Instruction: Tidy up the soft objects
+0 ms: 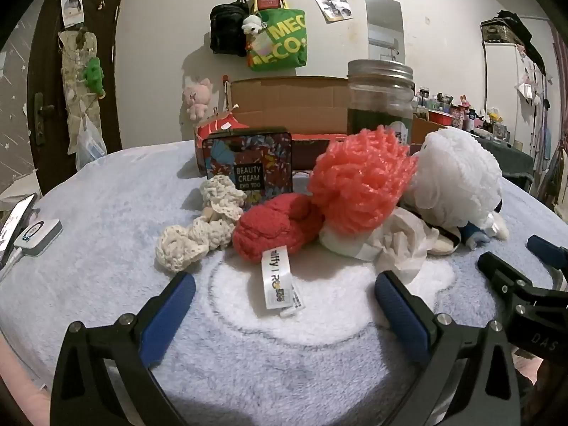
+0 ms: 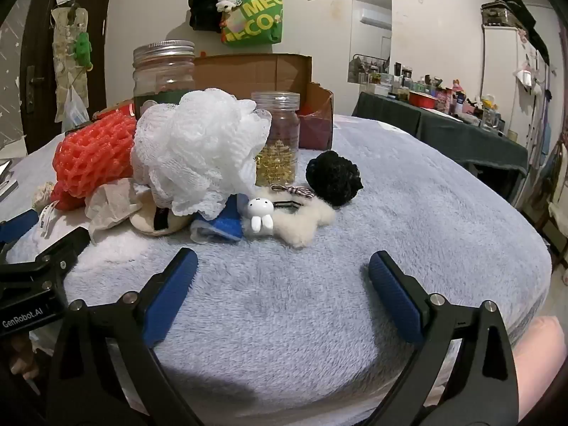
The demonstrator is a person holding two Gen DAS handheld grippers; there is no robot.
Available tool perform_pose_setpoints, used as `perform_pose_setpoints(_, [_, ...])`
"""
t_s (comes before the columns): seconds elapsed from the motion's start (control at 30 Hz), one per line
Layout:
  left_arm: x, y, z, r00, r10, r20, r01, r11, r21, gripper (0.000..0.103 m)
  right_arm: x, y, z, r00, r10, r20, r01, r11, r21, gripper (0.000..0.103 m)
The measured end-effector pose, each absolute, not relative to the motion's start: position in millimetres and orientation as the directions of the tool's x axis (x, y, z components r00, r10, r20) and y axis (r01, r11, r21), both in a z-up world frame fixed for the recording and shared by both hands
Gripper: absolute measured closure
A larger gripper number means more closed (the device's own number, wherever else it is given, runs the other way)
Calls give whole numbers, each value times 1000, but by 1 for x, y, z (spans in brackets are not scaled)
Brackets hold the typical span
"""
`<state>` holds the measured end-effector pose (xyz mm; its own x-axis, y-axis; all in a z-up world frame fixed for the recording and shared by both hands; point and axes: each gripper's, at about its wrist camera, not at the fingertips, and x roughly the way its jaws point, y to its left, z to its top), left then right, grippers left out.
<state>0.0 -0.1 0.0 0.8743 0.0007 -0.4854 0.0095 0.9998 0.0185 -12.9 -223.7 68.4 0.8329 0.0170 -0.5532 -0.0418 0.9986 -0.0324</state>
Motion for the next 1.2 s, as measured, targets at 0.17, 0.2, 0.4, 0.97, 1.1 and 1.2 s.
perform_pose_setpoints(0.17, [0,0,0,874,0,-486,9,1000,16,0,-13,-224,68,833,18,-553,-42,999,-32,4])
perform_pose_setpoints(0.2, [0,0,0,874,-1,-486,9,1000,15,0,-13,-224,68,833,18,-553,-42,999,-32,4])
perform_pose_setpoints(0.4, [0,0,0,874,-2,-486,9,1000,12,0,-13,-224,68,833,18,-553,-42,999,-30,4])
perform_pose_setpoints(0.97, [0,0,0,873,-5,-487,9,1000,7,0,-13,-224,68,834,20,-551,-41,999,-27,4])
perform_pose_setpoints(1.1, [0,0,0,874,-4,-487,9,1000,7,0,-13,-224,68,834,20,-551,-41,999,-27,4])
perform_pose_setpoints(1.2, [0,0,0,874,-5,-486,9,1000,6,0,-13,-225,68,835,20,-550,-41,999,-27,4])
